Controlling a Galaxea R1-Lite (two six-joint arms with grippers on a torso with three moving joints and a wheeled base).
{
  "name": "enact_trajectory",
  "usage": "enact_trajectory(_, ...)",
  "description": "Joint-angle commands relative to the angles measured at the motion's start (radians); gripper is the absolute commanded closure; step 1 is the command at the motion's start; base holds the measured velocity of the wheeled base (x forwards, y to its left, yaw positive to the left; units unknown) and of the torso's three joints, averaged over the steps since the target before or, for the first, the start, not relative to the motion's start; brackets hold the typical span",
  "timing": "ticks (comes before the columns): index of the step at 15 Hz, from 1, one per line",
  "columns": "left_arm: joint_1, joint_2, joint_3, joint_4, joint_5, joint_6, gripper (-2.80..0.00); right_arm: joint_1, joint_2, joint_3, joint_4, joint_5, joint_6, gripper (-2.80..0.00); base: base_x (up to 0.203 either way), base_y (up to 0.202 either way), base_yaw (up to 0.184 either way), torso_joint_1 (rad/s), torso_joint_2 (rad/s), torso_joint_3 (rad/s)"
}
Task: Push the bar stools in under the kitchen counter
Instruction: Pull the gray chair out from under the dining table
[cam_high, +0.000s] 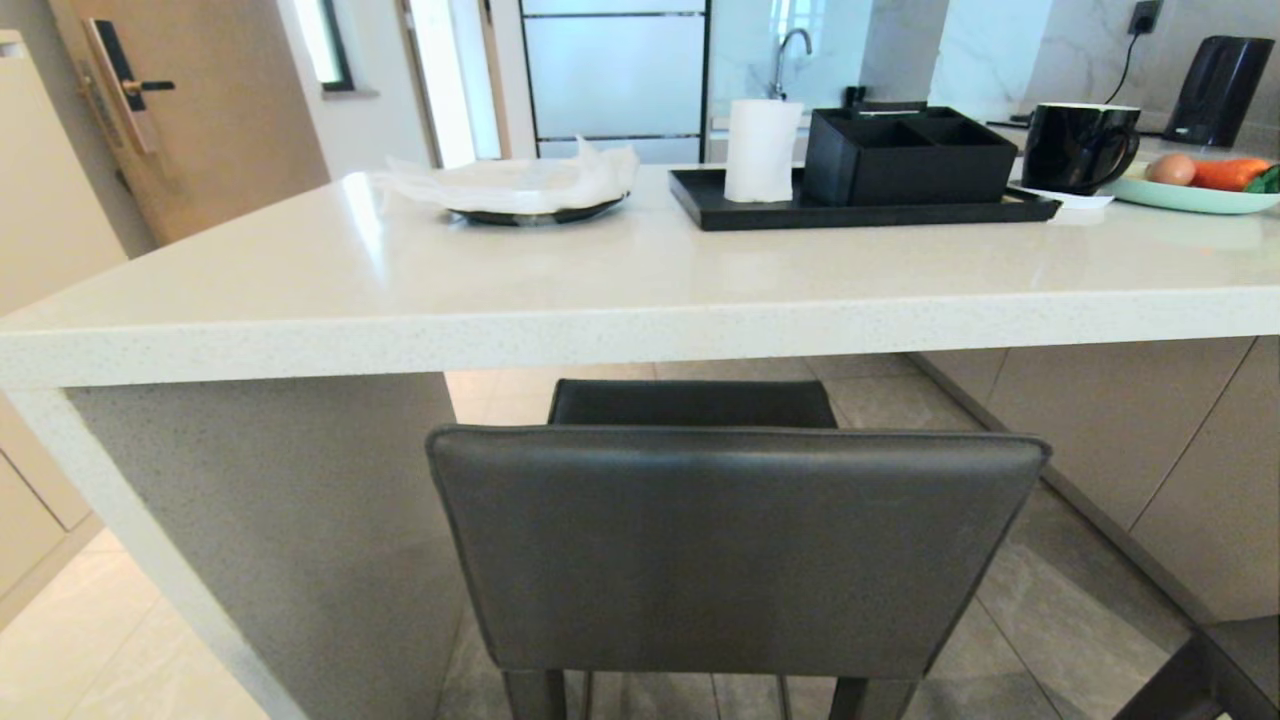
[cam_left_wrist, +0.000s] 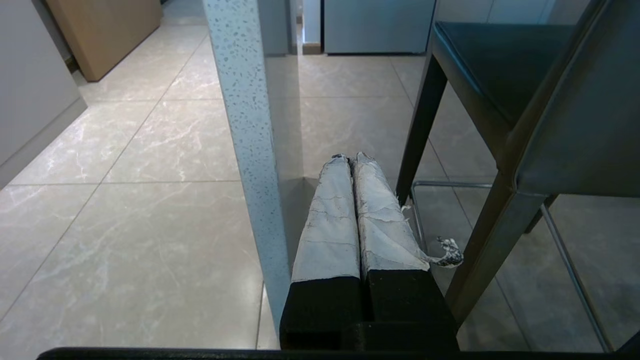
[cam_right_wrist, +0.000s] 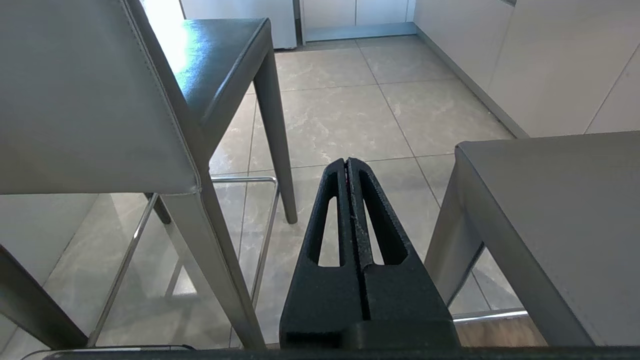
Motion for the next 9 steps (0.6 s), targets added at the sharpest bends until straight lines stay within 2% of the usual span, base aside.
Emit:
enact_trajectory(1, 0.001, 0.0, 0.002, -0.001, 0.0, 0.0, 0.0, 0.0, 0.0, 0.002, 0.0, 0.0, -0.002, 0.0, 0.0, 0.0, 0.0, 0.0, 0.0, 0.0)
enact_trajectory(6, 0.001, 0.002, 0.002, -0.001, 0.0, 0.0, 0.0, 0.0, 0.0, 0.002, 0.0, 0.001, 0.0, 0.0, 0.0, 0.0, 0.0, 0.0, 0.0, 0.0)
enact_trajectory(7, 0.001, 0.002, 0.002, -0.001, 0.0, 0.0, -2.8, 0.0, 0.0, 0.002, 0.0, 0.0, -0.002, 0.0, 0.0, 0.0, 0.0, 0.0, 0.0, 0.0)
enact_trajectory(8, 0.001, 0.002, 0.002, -0.001, -0.002, 0.002, -2.8, 0.0, 0.0, 0.002, 0.0, 0.002, -0.002, -0.5, 0.0, 0.0, 0.0, 0.0, 0.0, 0.0)
enact_trajectory(9, 0.001, 0.002, 0.002, -0.001, -0.002, 0.001, -2.8, 0.0, 0.0, 0.002, 0.0, 0.002, -0.002, -2.8, 0.0, 0.0, 0.0, 0.0, 0.0, 0.0)
